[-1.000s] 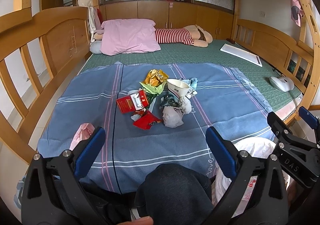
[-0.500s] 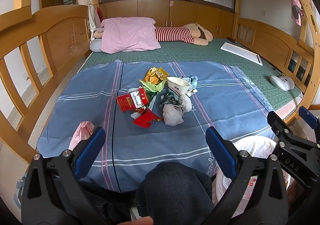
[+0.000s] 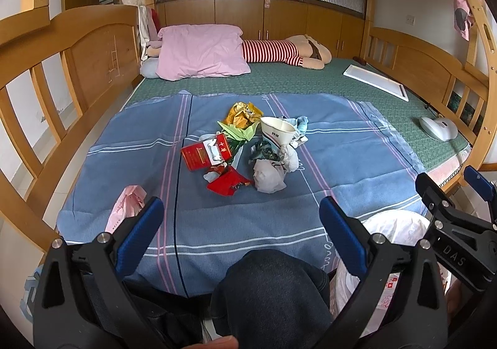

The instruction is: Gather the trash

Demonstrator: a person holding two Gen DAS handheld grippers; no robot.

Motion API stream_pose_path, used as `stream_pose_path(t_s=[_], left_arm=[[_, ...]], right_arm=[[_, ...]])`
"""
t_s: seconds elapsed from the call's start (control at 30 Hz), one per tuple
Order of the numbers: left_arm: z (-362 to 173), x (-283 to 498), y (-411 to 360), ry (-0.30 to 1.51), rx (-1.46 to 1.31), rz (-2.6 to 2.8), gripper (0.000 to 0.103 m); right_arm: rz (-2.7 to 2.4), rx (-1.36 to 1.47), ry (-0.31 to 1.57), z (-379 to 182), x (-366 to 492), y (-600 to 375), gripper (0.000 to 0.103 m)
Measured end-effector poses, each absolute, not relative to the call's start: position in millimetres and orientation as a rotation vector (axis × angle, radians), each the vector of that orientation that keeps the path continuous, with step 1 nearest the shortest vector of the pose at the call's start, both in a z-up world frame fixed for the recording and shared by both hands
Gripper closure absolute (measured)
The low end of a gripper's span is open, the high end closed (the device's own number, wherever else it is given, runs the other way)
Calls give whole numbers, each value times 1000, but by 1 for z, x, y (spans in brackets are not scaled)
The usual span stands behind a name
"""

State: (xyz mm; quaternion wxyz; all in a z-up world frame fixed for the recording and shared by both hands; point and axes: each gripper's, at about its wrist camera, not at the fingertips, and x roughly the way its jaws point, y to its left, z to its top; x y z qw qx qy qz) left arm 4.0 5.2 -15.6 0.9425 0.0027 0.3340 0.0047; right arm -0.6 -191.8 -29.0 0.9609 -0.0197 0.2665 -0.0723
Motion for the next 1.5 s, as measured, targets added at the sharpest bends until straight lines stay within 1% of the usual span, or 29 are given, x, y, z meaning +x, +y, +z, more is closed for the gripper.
stream_pose_path(t_s=[0.97, 1.2, 1.27, 1.37, 1.5], left_arm=[[-19, 5, 4, 690, 6, 10, 3], [-26, 11, 7, 699, -3, -4, 3], [-30, 19, 21, 693, -18, 8, 3], [-36, 40, 74, 701, -96, 102, 3], [-66, 70, 176, 824, -364, 237, 3]], right_arm=[[-145, -40, 547, -34, -1, -189, 3], [-148, -38, 557, -38, 3, -191, 3], [-148, -33, 564, -41, 5, -191, 3], [-134, -18, 590, -46, 14, -190, 3], [-63, 4, 684, -63, 43, -174, 3]])
